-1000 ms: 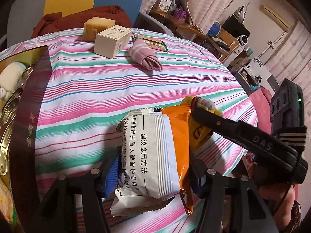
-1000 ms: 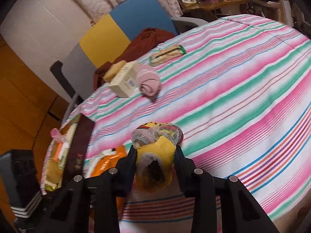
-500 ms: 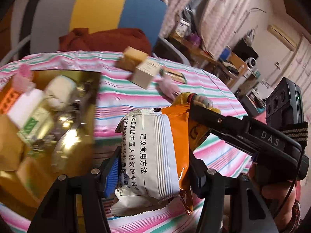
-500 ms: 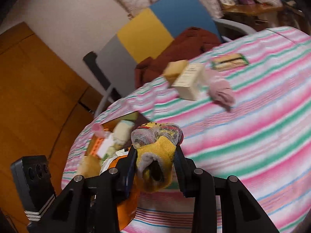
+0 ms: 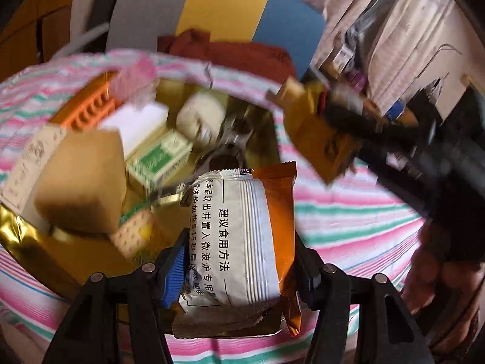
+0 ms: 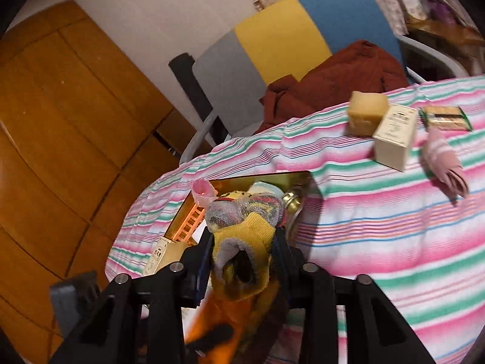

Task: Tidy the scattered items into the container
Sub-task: 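Carry the snack bag and yellow item over the gold tray, then open both tools to drop the bag and yellow item into the tray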

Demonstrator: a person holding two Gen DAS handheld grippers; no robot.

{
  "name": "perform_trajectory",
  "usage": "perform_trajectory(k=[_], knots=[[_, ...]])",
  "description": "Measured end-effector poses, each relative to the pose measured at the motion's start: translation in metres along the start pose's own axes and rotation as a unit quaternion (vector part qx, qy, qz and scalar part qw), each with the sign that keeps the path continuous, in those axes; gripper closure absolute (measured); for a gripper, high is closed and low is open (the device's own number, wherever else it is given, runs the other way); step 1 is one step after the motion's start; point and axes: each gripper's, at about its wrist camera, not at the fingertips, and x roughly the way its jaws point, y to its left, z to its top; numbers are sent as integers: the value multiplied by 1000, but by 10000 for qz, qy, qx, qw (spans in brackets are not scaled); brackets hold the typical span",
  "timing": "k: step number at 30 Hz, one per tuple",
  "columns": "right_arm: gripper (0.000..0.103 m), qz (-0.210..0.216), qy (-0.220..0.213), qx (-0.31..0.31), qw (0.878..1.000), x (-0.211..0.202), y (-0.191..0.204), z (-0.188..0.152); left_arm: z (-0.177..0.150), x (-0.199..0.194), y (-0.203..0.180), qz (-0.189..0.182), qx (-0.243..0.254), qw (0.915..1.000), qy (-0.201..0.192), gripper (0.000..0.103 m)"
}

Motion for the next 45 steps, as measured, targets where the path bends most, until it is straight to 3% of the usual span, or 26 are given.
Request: perform_trajectory(k=[3, 14, 19, 26, 30, 32, 39, 45], knots=[[45, 65, 33, 171, 9998, 6, -2, -2, -3, 6, -4, 65, 93, 9999, 130, 34], [41, -84, -5, 437, 9990, -3, -21, -12, -5, 23, -2, -130, 202, 9997, -57, 18], [41, -107, -62, 530, 9985, -13, -30, -16, -5, 20, -9, -49, 222, 9997, 20, 22], [39, -132, -205, 870, 9959, -26, -51, -18, 0, -31, 2, -247, -23, 9959, -874, 23], [38, -120, -194, 1090, 9938, -28, -63, -22, 4, -29, 4, 59, 37, 9975, -710, 48], [37, -124, -200, 1150, 9931, -30, -68, -24, 2, -22, 4, 169, 131, 9983, -537, 51], [37, -370, -326, 1343, 9897, -38, -97, -27, -9, -7, -3, 373, 357, 9981, -325, 50], [34, -845, -484, 1553, 9830, -51, -138, -25, 2, -25, -10, 129, 24, 9972, -736, 43]])
